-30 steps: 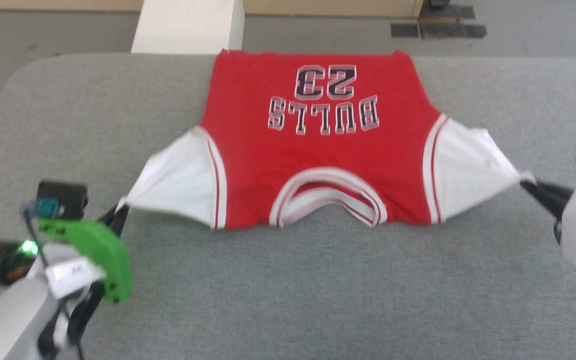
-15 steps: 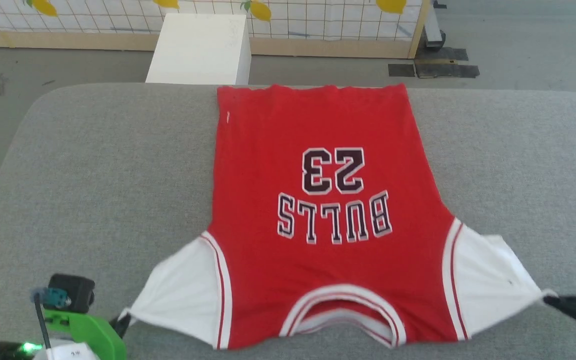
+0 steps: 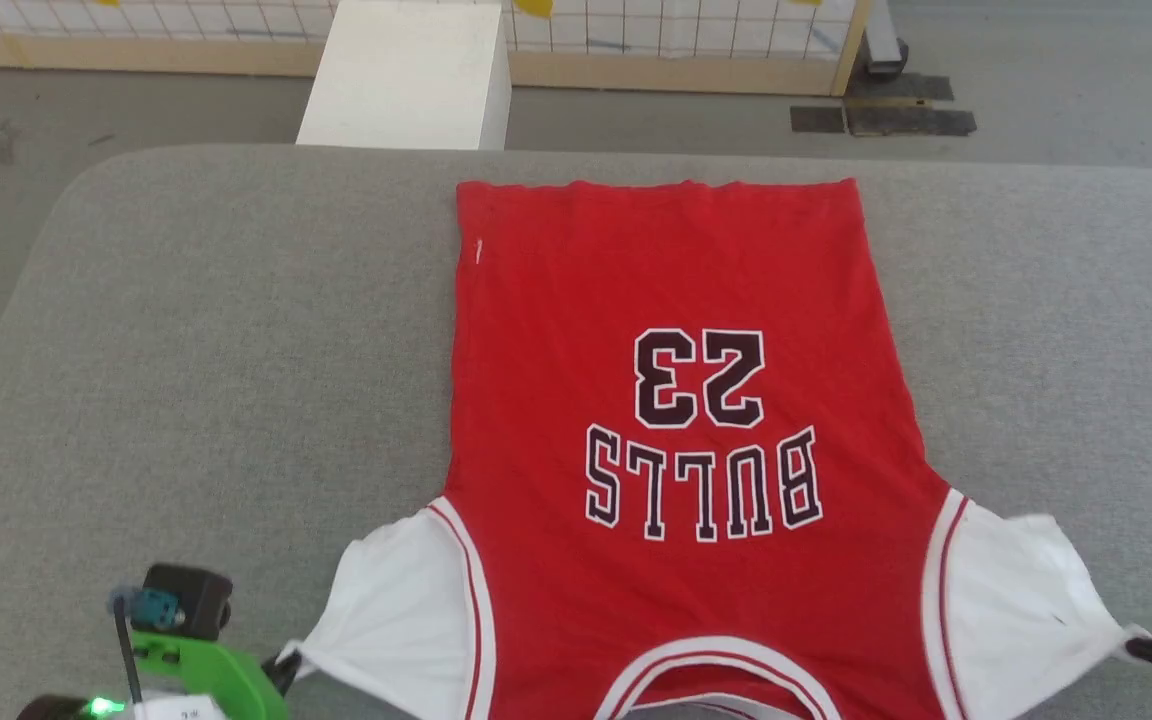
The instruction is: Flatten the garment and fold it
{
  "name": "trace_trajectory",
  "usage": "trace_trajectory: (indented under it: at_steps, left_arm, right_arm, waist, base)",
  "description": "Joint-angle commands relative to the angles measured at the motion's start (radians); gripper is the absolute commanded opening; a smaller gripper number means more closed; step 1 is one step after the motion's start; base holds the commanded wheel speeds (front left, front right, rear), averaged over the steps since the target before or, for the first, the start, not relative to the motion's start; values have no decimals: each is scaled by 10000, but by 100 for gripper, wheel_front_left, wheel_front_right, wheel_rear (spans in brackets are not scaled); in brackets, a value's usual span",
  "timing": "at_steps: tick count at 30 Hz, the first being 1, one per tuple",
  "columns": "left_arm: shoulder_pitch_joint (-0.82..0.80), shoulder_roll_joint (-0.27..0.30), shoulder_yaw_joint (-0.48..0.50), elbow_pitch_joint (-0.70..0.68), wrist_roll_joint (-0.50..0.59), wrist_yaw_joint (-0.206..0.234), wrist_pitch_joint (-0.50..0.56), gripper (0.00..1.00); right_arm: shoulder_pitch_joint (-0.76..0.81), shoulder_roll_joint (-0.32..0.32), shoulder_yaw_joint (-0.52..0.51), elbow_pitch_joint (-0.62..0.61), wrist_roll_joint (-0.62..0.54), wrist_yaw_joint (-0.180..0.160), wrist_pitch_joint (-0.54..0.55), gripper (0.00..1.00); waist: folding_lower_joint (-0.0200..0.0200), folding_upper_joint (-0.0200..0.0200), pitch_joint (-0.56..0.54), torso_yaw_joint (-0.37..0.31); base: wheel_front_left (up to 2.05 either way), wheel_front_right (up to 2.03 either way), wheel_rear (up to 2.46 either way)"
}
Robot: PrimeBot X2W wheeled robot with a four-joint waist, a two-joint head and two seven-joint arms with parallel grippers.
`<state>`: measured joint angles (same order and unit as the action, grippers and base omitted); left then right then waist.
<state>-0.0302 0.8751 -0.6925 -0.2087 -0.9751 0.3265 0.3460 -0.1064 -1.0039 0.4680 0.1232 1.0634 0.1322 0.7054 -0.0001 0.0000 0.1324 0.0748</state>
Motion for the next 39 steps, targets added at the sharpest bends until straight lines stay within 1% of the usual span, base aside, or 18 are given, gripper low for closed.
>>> trace_trajectory:
  at_steps: [1,3,6,9,13,16,21,25,29,34,39]
  left_arm:
    - [-351,-107,62,-106,71,-81,-32,0]
    - [-558,-284,93,-309,39,-160,-57,0]
    - [-856,-384,-34,-596,269,-252,5,0]
    - [-1196,-626,-31,-914,441,-216,-60,0]
    - [-1610,-840,-109,-1427,785,-124,-58,0]
    - [-1894,-1061,-274,-1837,1052,-73,8,0]
    - [-2376,-1441,-549,-2375,1509,-35,84,0]
    - [-2667,-1707,-722,-2603,1828,-57,25,0]
    - [-2858,-1992,-861,-2710,2056,-83,-113,0]
    - [-3008,-2282,-1004,-2736,2235,-147,-290,0]
    - [-3161,-2518,-1031,-2737,2328,-188,-471,0]
  right_arm:
    - [39,147,-339,-143,-116,-15,167,100]
    - [-39,296,-849,-358,-206,-15,393,100]
    - [-318,493,-1491,-678,-520,-15,752,100]
    - [-872,869,-2197,-1013,-794,-15,1216,100]
    - [-2042,1476,-2749,-1294,-1378,-15,2058,100]
    - [-3133,1937,-2978,-1165,-1917,-15,2753,100]
    - [-5152,2547,-3032,-358,-2986,-15,4158,100]
    - [-6534,2598,-2971,347,-3883,-15,4898,100]
    - [-7676,2569,-2990,1014,-4537,-15,5309,100]
    - [-8838,2532,-3041,1719,-5317,-15,5488,100]
    - [-9597,2497,-2930,2170,-5771,-15,5520,100]
  waist:
    - [1,0,172,112]
    - [1,0,319,232]
    - [1,0,608,418]
    - [1,0,1012,704]
    - [1,0,1623,1066]
    - [1,0,2125,1399]
    - [1,0,2996,2013]
    - [1,0,3658,2545]
    - [1,0,4230,3014]
    - [1,0,4816,3486]
    - [1,0,5220,3768]
  base:
    - [0,0,0]
    - [0,0,0]
    - [0,0,0]
    - [0,0,0]
    - [0,0,0]
    - [0,0,0]
    - [0,0,0]
    - [0,0,0]
    - [0,0,0]
    - [0,0,0]
    - [0,0,0]
